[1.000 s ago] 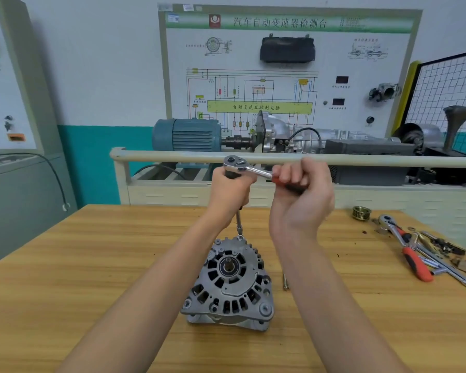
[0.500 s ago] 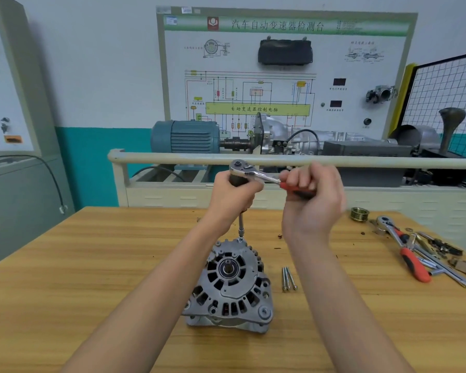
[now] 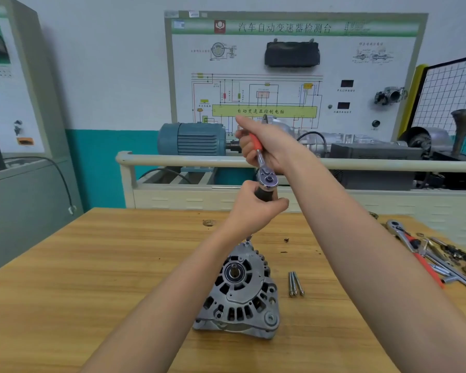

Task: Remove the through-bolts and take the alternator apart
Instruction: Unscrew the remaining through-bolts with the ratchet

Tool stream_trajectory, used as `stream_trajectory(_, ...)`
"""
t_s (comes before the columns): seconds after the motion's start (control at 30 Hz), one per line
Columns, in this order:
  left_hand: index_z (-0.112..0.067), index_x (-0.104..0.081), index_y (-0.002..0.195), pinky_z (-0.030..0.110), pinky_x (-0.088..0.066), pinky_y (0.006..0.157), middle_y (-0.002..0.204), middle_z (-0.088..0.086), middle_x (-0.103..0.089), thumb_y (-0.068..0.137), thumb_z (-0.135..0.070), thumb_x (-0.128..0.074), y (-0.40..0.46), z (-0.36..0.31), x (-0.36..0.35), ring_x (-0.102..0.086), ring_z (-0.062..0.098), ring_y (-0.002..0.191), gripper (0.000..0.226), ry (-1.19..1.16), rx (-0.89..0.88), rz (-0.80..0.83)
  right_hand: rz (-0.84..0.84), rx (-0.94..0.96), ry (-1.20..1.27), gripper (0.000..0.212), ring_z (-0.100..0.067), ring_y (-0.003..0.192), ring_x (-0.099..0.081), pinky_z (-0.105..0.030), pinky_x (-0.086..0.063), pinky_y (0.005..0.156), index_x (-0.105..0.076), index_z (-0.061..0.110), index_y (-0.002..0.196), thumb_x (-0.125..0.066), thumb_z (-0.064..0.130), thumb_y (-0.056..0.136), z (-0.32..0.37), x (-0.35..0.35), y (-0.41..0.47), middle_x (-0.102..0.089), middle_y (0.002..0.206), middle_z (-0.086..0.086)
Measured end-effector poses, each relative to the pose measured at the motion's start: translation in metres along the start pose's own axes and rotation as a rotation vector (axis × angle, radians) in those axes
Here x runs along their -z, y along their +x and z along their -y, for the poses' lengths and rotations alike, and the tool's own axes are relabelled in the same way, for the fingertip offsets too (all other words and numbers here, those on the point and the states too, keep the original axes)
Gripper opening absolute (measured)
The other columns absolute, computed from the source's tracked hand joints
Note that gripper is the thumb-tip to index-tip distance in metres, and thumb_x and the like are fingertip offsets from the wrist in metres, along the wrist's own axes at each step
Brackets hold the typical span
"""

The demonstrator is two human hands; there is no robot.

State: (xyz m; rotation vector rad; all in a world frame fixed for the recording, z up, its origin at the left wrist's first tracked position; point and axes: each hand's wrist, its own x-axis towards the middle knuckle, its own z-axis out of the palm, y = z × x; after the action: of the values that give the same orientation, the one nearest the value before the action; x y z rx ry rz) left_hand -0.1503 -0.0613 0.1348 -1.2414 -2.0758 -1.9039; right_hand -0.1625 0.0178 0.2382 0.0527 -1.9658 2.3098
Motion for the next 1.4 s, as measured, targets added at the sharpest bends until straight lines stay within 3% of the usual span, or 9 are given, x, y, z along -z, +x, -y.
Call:
stream_trajectory(0.1, -0.006, -0.042, 0.051, 0.019, -0.030, 0.046, 0.042, -0.002, -0.034, 0.076, 0.006, -0.061, -0.003, -0.001, 0.000, -0.029, 0.008, 0.041, 0.034, 0.021, -0.018, -0.006, -0.043, 0.063, -0.264, 0.035, -0.007, 0.036, -0.049, -0.016, -0.040, 0.036, -0.058, 0.009, 0.078, -0.056, 0.040, 0.094, 0.001, -0.009, 0.001, -0.052, 0.045, 0.004)
stream_trajectory(0.23, -0.007, -0.040, 0.051, 0.022, -0.028, 0.047, 0.043, 0.000, -0.034, 0.076, 0.007, -0.060, -0.001, -0.002, 0.001, -0.029, 0.010, 0.041, 0.036, -0.009, 0.017, -0.038, -0.110, 0.116, -0.189, 0.032, -0.009, 0.036, -0.048, -0.017, -0.040, 0.037, -0.056, 0.009, 0.077, -0.054, 0.034, 0.096, -0.004, -0.006, 0.000, -0.051, 0.045, 0.003)
stream_trajectory(0.43, -0.016, -0.035, 0.045, 0.019, -0.024, 0.042, 0.036, -0.012, -0.030, 0.073, 0.007, -0.057, 0.001, 0.002, -0.003, -0.026, 0.007, 0.039, 0.042, -0.017, 0.047, -0.148, -0.224, 0.313, 0.925, 0.030, -0.005, 0.031, -0.039, -0.016, -0.035, 0.032, -0.043, 0.014, 0.070, -0.050, 0.019, 0.099, -0.025, 0.018, -0.027, -0.040, 0.042, 0.005)
stream_trajectory(0.5, -0.016, -0.037, 0.047, 0.021, -0.026, 0.044, 0.039, -0.010, -0.033, 0.074, 0.006, -0.058, 0.004, 0.003, -0.001, -0.028, 0.008, 0.040, 0.041, -0.054, 0.075, -0.209, -0.227, 0.445, 1.116, 0.036, -0.006, 0.033, -0.030, -0.017, -0.028, 0.033, -0.039, 0.017, 0.063, -0.047, 0.016, 0.099, -0.037, 0.020, -0.049, -0.032, 0.042, 0.007)
stream_trajectory(0.8, -0.016, -0.036, 0.049, 0.025, -0.020, 0.046, 0.048, 0.001, -0.030, 0.076, 0.003, -0.060, 0.011, 0.003, -0.002, -0.023, 0.014, 0.049, 0.040, -0.133, 0.093, -0.329, -0.227, 1.010, 0.681, 0.040, -0.018, 0.052, -0.045, -0.029, -0.042, 0.060, -0.039, 0.017, 0.044, -0.042, 0.003, 0.081, -0.086, -0.023, -0.105, -0.039, 0.050, -0.002)
stream_trajectory(0.9, -0.012, -0.040, 0.050, 0.020, -0.024, 0.044, 0.041, -0.003, -0.034, 0.076, 0.007, -0.060, 0.009, 0.005, 0.009, -0.028, 0.013, 0.041, 0.038, -0.155, 0.082, -0.227, -0.177, 0.876, 0.768, 0.051, -0.014, 0.044, -0.039, -0.026, -0.039, 0.050, -0.038, 0.019, 0.042, -0.038, 0.003, 0.090, -0.071, -0.014, -0.097, -0.036, 0.047, 0.001)
stream_trajectory(1.03, -0.014, -0.043, 0.049, 0.023, -0.028, 0.044, 0.037, -0.002, -0.036, 0.077, 0.004, -0.061, 0.006, 0.006, 0.028, -0.031, 0.016, 0.035, 0.038, -0.203, 0.018, -0.045, -0.124, 0.438, 0.917, 0.056, -0.011, 0.035, -0.025, -0.020, -0.027, 0.037, -0.032, 0.019, 0.039, -0.037, 0.007, 0.094, -0.041, 0.007, -0.067, -0.024, 0.042, 0.004)
stream_trajectory(1.2, -0.022, -0.049, 0.043, 0.029, -0.035, 0.050, 0.039, -0.001, -0.040, 0.075, -0.005, -0.063, 0.003, 0.000, 0.025, -0.038, 0.020, 0.040, 0.040, -0.203, -0.036, 0.146, -0.005, 0.006, 0.793, 0.040, -0.005, 0.027, -0.032, -0.014, -0.026, 0.028, -0.033, 0.016, 0.061, -0.044, 0.019, 0.100, -0.011, 0.009, -0.023, -0.030, 0.037, 0.007)
stream_trajectory(1.4, -0.023, -0.042, 0.039, 0.021, -0.022, 0.043, 0.040, -0.004, -0.033, 0.081, 0.008, -0.057, 0.005, 0.001, 0.019, -0.024, 0.011, 0.037, 0.055, -0.239, 0.061, 0.144, 0.135, -0.167, 0.609, 0.045, -0.004, 0.023, -0.034, -0.012, -0.024, 0.025, -0.036, 0.015, 0.060, -0.051, 0.033, 0.098, -0.007, -0.010, -0.004, -0.034, 0.036, 0.006)
